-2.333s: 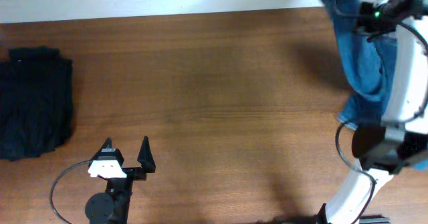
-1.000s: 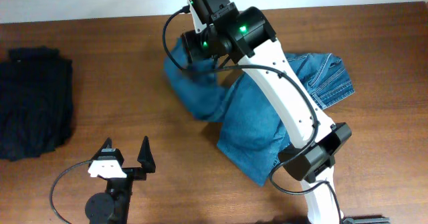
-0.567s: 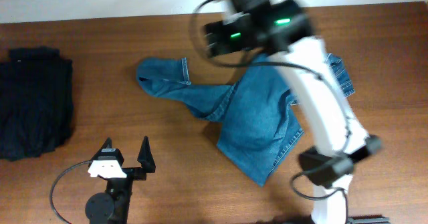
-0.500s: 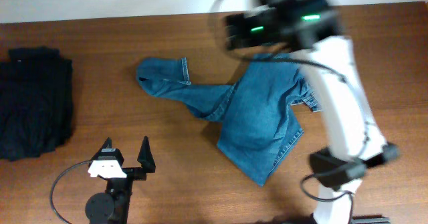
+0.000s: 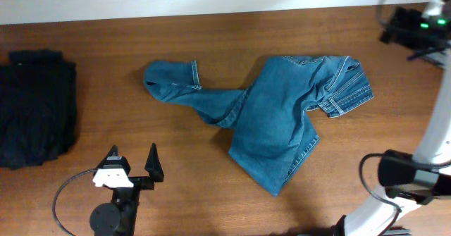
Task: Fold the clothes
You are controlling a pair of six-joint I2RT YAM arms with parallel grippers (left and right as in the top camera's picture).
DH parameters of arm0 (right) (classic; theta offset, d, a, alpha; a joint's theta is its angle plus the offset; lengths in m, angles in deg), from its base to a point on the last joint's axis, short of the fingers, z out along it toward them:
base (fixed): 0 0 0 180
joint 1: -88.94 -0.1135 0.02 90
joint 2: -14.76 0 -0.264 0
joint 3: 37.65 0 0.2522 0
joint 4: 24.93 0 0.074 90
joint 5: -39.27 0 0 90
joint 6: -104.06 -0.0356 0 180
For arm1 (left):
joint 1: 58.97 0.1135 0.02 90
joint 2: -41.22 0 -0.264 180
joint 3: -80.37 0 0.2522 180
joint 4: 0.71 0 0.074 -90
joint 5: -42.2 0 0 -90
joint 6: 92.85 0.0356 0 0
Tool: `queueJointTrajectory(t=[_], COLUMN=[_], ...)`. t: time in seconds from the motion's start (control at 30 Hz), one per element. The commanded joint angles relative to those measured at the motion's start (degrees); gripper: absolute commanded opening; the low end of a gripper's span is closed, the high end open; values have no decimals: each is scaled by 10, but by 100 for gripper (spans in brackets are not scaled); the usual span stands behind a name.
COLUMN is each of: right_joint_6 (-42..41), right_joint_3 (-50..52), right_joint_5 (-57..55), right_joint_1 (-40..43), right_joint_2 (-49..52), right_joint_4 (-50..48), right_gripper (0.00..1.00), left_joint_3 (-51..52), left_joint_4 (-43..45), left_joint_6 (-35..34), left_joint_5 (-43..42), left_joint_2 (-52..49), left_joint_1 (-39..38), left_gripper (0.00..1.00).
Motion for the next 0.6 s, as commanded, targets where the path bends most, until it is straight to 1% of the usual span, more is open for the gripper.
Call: queueJointTrajectory(t=[0.0, 0.03, 0.2, 0.3, 0.43, 0.5, 0.57], right_joint_6=[-5, -5, -5, -7, -42, -43, -40], right_joint_3=[30, 43, 130, 204, 299, 347, 385], right_joint_5=[-3, -3, 15, 61, 127, 163, 178], right_joint_1=[50, 60, 94, 115, 141, 151, 156], right_joint_2=[5, 5, 10, 11, 11, 11, 11], right_joint_4=[-8, -13, -51, -90, -137, -163, -187], right_gripper=[98, 100, 99, 99, 99, 100, 95], left_joint_3=[4, 4, 4, 4, 4, 4, 4], left_joint_4=[0, 0, 0, 0, 0, 0, 0], left_joint_6=[8, 8, 8, 8, 8, 8, 8], left_joint_5=[6, 6, 6, 6, 6, 6, 6], left_joint_2=[5, 5, 5, 5, 5, 5, 5], left_joint_1=[-3, -3, -3, -3, -3, -3, -3], left_gripper=[99, 99, 99, 99, 99, 99, 99])
